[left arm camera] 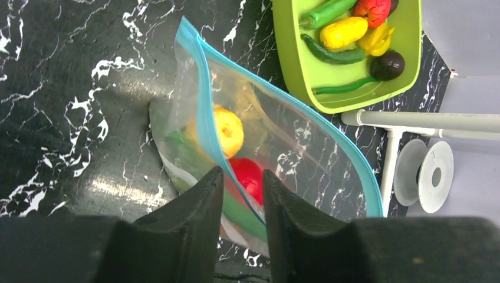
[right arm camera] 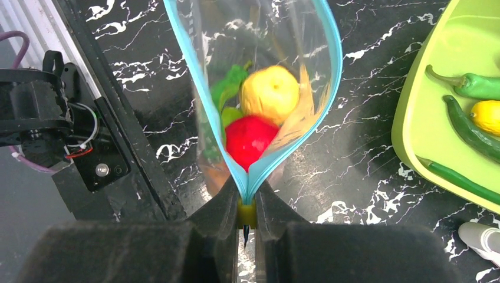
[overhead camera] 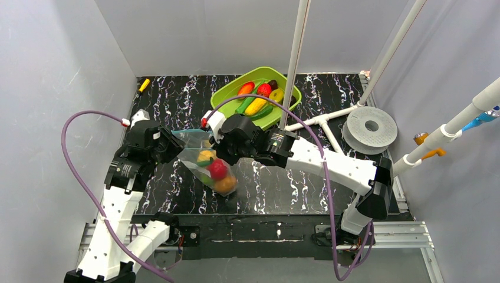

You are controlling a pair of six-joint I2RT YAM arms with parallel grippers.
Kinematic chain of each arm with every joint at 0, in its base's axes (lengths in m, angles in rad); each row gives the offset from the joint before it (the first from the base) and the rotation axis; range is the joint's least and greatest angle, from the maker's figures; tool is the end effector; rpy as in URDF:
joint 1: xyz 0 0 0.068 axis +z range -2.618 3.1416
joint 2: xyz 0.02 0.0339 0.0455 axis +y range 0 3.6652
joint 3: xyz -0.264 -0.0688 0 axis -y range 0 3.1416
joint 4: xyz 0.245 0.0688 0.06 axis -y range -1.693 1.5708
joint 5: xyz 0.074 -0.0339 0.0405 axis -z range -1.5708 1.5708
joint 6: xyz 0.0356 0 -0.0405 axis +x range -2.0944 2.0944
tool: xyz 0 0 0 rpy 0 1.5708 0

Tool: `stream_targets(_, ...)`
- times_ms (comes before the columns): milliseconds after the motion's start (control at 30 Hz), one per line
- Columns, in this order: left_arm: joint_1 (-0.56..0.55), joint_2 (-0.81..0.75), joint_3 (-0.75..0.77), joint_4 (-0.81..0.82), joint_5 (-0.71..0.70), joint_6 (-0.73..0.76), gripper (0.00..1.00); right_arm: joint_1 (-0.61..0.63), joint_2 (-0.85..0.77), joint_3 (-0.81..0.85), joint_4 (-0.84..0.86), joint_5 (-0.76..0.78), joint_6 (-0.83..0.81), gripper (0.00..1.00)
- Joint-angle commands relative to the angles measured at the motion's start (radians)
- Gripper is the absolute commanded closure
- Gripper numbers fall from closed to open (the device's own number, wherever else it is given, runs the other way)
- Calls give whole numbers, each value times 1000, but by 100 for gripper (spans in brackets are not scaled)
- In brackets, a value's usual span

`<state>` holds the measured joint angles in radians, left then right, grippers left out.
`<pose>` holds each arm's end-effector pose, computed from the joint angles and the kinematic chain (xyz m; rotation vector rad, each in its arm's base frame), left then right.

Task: Place the food in the zip-top bag and seal the zipper
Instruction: Adjust the zipper food storage bag at the center of the board.

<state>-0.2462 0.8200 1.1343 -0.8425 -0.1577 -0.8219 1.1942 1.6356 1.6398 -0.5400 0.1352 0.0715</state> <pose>0.1455 -0.0308 0.3843 -0.6960 2.0111 -0.4769 0.1427 0.3477 0.3822 -1.0797 1.8735 0.6095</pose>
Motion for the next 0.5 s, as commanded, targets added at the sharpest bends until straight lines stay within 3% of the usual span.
stream_targets(0, 5, -18, -28, -55, -3, -70, 65, -3, -39, 0, 40, -36, -21, 99)
stream_targets(133, 6, 1, -30, -51, 67, -125, 48, -1, -45, -3, 44, -34, -22, 99)
stream_targets(300, 7, 33, -21, -43, 157, -192, 46, 2, -50, -15, 54, -26, -24, 99)
stream_targets(333, 7, 35, -16, -43, 158, -195, 48, 5, -47, -15, 54, -24, -23, 99)
stream_targets(467, 8, 25, -9, -43, 146, -178, 75, 11, -45, -16, 55, -10, -24, 99)
